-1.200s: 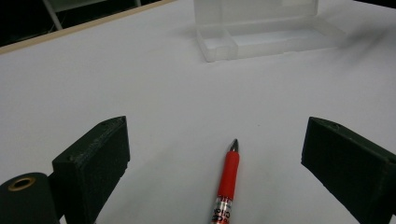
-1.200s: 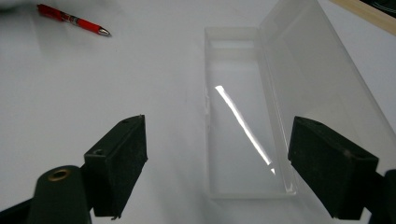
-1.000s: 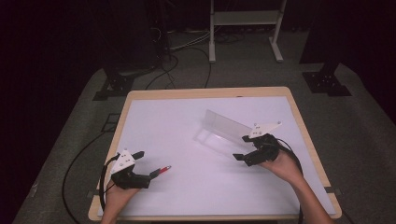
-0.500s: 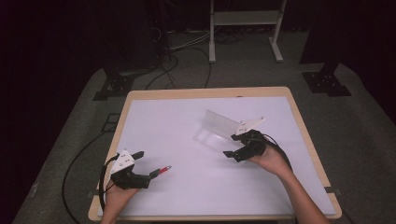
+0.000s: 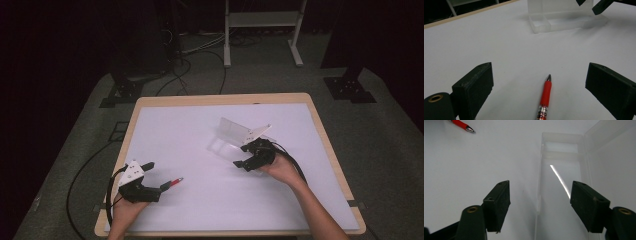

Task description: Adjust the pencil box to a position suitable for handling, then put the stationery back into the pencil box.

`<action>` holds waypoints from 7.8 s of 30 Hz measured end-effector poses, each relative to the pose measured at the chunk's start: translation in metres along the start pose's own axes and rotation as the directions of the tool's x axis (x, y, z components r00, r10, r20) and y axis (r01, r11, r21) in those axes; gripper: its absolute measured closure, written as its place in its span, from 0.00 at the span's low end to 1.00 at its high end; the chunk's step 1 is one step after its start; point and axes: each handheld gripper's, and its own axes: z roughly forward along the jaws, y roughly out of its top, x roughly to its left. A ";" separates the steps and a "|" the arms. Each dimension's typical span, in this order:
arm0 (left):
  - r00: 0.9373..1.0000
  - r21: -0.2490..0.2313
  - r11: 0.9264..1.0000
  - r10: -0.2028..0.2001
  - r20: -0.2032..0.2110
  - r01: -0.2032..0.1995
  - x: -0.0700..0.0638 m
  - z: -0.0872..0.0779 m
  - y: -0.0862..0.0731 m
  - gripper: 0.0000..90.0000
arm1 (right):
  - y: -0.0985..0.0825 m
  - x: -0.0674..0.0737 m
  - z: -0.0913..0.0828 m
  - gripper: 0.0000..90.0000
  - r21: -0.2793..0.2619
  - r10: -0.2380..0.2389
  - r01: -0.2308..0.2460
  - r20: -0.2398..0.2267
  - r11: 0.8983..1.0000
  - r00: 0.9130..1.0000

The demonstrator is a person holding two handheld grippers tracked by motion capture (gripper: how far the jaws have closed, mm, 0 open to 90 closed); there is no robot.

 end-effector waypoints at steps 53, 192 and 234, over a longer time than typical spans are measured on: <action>1.000 -0.020 1.000 -0.017 0.007 0.017 0.002 -0.003 0.000 0.08 | -0.002 -0.005 0.042 0.94 0.125 -0.071 0.076 -0.039 0.989 0.997; 0.998 0.067 0.997 0.026 0.055 -0.030 -0.001 0.006 0.000 0.12 | -0.128 -0.001 -0.096 0.38 -0.091 0.031 -0.034 -0.038 0.995 0.999; 0.988 0.308 0.946 0.060 0.143 -0.102 0.009 0.018 -0.010 0.73 | -0.156 0.002 -0.106 0.37 -0.104 0.061 -0.060 0.004 0.993 0.998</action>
